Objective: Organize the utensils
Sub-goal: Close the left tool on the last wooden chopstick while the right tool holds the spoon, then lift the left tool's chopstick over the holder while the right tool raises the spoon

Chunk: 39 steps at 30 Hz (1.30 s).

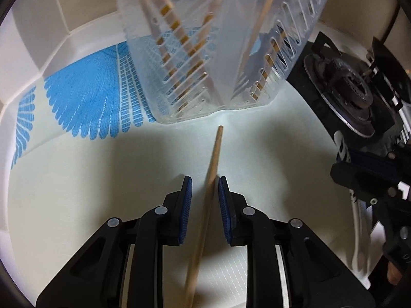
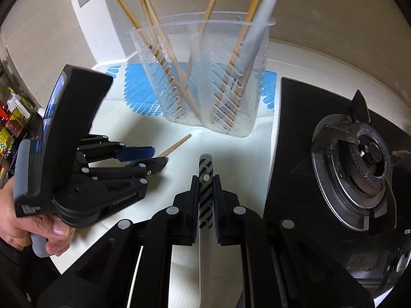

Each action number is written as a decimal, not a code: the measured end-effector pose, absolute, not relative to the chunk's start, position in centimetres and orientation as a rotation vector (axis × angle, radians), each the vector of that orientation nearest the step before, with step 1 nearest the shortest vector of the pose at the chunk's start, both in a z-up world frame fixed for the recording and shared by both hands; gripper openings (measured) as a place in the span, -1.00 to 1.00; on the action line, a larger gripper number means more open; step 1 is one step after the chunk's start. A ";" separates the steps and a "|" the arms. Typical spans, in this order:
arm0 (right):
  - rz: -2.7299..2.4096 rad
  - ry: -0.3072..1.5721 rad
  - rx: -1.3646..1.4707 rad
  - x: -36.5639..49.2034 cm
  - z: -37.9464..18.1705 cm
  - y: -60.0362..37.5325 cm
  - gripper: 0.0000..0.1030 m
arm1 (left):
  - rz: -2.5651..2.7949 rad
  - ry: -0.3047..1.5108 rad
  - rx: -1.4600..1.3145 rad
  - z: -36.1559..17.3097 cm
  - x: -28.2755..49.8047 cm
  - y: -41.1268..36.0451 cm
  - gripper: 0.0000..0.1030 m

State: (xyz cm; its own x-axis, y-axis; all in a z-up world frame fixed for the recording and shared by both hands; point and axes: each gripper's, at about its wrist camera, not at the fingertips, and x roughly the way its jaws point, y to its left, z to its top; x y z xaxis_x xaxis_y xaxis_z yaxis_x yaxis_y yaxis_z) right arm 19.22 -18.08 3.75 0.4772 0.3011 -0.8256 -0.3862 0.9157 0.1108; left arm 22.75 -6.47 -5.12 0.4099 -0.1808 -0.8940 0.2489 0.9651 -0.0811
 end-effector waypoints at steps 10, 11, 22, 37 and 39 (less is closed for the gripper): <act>0.413 0.961 -0.059 19.5 4.8 -18.4 -0.80 | -0.248 1.121 0.044 -4.9 22.7 -5.7 -0.88; 0.413 0.954 -0.055 19.5 5.1 -18.4 -0.80 | -0.246 1.116 0.034 -4.6 22.7 -5.3 -0.88; 0.420 0.818 -0.070 18.3 8.4 -17.5 -0.80 | -0.245 0.978 -0.109 0.1 20.1 -1.3 -0.88; 0.412 0.653 -0.040 15.7 13.8 -18.4 -0.80 | -0.254 0.778 -0.168 6.0 14.2 1.0 -0.88; 0.411 0.644 -0.045 15.4 14.6 -18.5 -0.80 | -0.245 0.762 -0.140 6.7 13.6 0.8 -0.88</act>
State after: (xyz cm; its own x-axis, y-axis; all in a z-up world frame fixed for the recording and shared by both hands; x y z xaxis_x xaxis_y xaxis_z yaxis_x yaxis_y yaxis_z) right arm 15.42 -18.50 14.65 0.7223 0.3583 -0.5915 -0.3860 0.9186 0.0851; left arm 13.64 0.76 6.71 0.6970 -0.2698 -0.6644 0.1686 0.9622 -0.2140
